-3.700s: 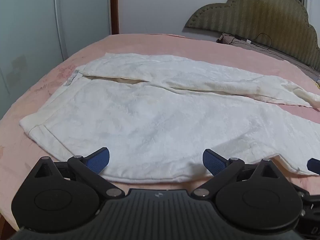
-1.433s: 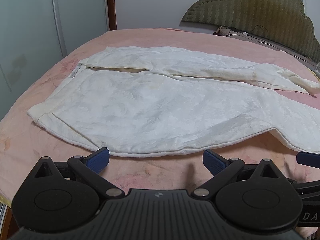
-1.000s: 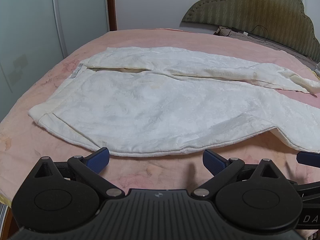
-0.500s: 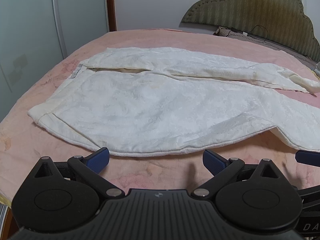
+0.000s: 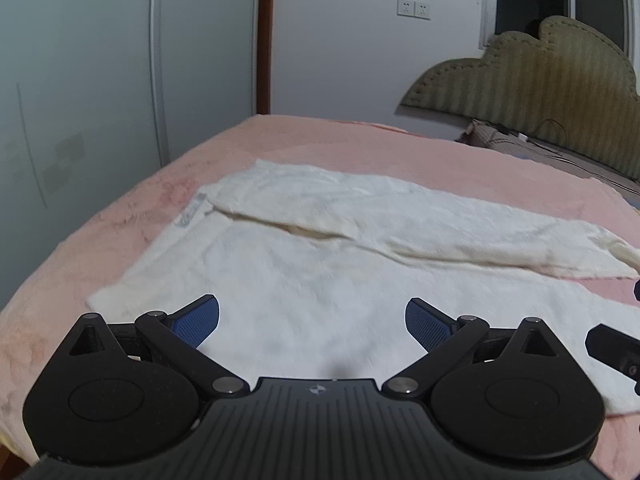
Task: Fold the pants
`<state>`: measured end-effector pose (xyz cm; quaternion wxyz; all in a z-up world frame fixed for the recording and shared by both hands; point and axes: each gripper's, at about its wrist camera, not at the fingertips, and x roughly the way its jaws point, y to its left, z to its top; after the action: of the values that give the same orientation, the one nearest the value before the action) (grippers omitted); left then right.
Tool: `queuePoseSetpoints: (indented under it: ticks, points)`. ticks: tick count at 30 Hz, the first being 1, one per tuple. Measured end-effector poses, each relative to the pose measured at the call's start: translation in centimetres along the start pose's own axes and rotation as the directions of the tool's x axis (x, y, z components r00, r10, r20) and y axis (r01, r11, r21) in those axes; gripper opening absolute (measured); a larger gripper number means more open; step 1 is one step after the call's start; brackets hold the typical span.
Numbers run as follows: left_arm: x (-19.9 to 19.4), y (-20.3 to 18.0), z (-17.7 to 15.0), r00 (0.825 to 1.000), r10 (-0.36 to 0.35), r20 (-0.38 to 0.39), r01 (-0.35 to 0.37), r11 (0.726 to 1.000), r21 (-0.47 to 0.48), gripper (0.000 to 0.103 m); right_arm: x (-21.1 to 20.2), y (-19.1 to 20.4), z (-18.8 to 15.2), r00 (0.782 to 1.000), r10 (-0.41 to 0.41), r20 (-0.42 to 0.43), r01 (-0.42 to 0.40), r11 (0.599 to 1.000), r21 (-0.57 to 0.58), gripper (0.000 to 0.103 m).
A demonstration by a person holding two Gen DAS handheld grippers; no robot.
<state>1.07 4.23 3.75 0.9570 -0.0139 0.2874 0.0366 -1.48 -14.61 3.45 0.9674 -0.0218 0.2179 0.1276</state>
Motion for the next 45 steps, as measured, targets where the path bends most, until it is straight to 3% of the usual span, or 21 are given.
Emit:
queuePoseSetpoints:
  ticks: [5, 12, 15, 17, 20, 24, 29, 35, 37, 39, 41, 42, 44, 45]
  points:
    - [3.8, 0.2, 1.6, 0.997, 0.074, -0.024, -0.073, 0.997, 0.014, 0.101, 4.9, -1.6, 1.6, 0.994, 0.066, -0.081, -0.069, 0.997, -0.024, 0.103]
    - [8.6, 0.5, 4.4, 0.996, 0.092, -0.017, -0.092, 0.996, -0.007, 0.101, 14.2, -3.2, 3.9, 0.975, 0.130, -0.181, -0.154, 0.980, -0.128, 0.102]
    - [11.0, 0.5, 5.6, 0.995, 0.100, -0.017, -0.101, 0.995, -0.023, 0.101, 18.1, -4.2, 5.5, 0.967, 0.184, -0.177, -0.203, 0.975, -0.096, 0.102]
    - [12.8, 0.7, 6.0, 0.993, 0.108, -0.039, -0.109, 0.993, -0.034, 0.101, 20.9, -4.4, 6.9, 0.962, 0.212, -0.174, -0.230, 0.969, -0.092, 0.096]
    - [15.4, 0.9, 6.0, 0.990, 0.111, -0.084, -0.115, 0.993, -0.039, 0.101, 25.3, -4.1, 8.6, 0.963, 0.183, -0.199, -0.214, 0.965, -0.152, 0.096]
    - [17.8, 1.3, 5.0, 0.986, 0.117, -0.120, -0.120, 0.993, -0.016, 0.103, 31.3, -5.1, 10.5, 0.946, 0.194, -0.259, -0.222, 0.971, -0.084, 0.096]
    - [18.0, 0.8, 3.6, 0.990, 0.132, -0.058, -0.130, 0.991, 0.027, 0.103, 37.3, -6.7, 12.0, 0.930, 0.240, -0.278, -0.247, 0.969, 0.009, 0.095]
    - [18.2, 0.8, 3.4, 0.991, 0.125, -0.049, -0.124, 0.992, 0.022, 0.103, 41.9, -5.9, 11.6, 0.872, 0.290, -0.396, -0.344, 0.936, -0.073, 0.094]
    - [18.3, 1.0, 3.4, 0.992, 0.116, -0.053, -0.116, 0.993, 0.008, 0.103, 42.1, -5.6, 11.5, 0.864, 0.316, -0.393, -0.383, 0.918, -0.105, 0.092]
    - [18.3, 1.0, 3.5, 0.992, 0.115, -0.052, -0.115, 0.993, 0.006, 0.103, 41.9, -5.6, 11.8, 0.849, 0.351, -0.395, -0.420, 0.902, -0.100, 0.077]
    - [18.3, 1.1, 3.5, 0.992, 0.114, -0.051, -0.114, 0.993, 0.007, 0.103, 41.4, -5.7, 12.1, 0.838, 0.382, -0.389, -0.439, 0.896, -0.067, 0.030]
    - [18.4, 1.1, 3.5, 0.992, 0.113, -0.051, -0.113, 0.994, 0.005, 0.103, 41.3, -5.6, 12.3, 0.837, 0.380, -0.394, -0.439, 0.896, -0.067, 0.024]
    - [18.4, 1.4, 3.5, 0.993, 0.104, -0.051, -0.105, 0.994, -0.003, 0.103, 40.2, -4.6, 12.1, 0.860, 0.348, -0.373, -0.425, 0.893, -0.148, 0.011]
    - [18.3, 1.5, 3.5, 0.994, 0.099, -0.051, -0.099, 0.995, -0.007, 0.103, 39.2, -4.2, 12.0, 0.878, 0.326, -0.351, -0.408, 0.893, -0.191, 0.010]
